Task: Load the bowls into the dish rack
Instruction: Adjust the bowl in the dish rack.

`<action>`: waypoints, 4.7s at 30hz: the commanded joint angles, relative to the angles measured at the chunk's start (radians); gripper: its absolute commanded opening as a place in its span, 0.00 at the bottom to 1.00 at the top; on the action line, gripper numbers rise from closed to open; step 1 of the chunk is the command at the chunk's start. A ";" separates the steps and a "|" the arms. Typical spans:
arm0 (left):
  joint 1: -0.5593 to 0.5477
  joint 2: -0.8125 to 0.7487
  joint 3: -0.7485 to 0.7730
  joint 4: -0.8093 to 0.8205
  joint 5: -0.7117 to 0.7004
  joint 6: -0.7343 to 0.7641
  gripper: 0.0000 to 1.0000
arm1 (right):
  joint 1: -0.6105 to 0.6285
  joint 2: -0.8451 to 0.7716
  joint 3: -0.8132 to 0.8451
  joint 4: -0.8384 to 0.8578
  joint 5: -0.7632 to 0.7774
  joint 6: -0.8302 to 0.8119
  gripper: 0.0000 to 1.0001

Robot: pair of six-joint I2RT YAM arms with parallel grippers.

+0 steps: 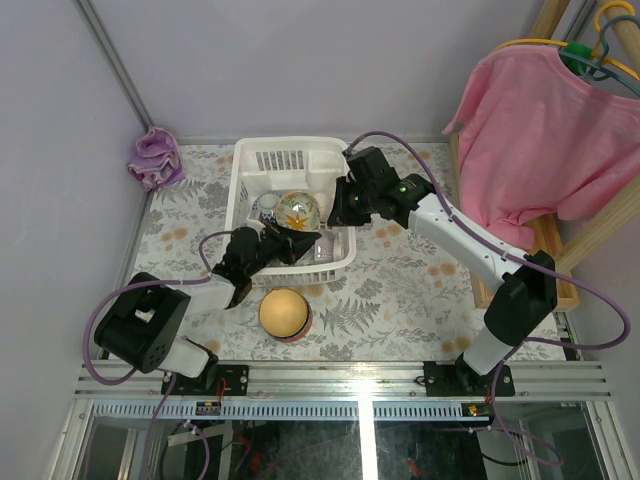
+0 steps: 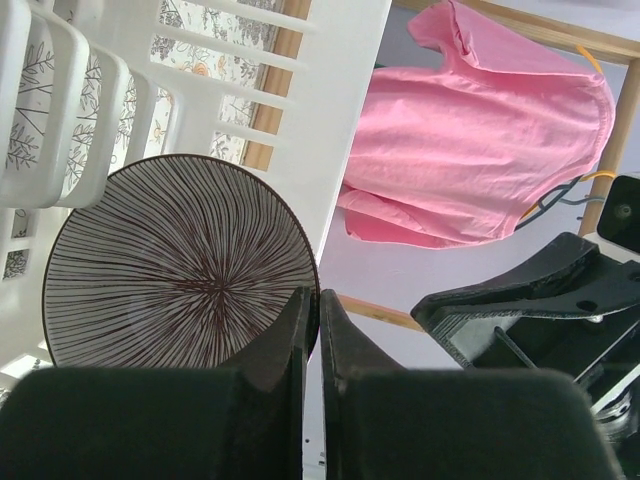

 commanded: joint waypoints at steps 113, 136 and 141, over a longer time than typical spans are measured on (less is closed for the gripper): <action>0.070 0.320 -0.065 0.518 0.112 -0.331 0.00 | 0.044 0.057 0.124 -0.179 0.150 -0.046 0.36; 0.164 0.196 0.055 -0.119 0.252 0.018 0.08 | 0.047 0.147 0.136 -0.183 0.171 -0.076 0.29; 0.178 0.195 0.058 -0.177 0.250 0.068 0.08 | 0.048 0.151 0.121 -0.172 0.163 -0.079 0.29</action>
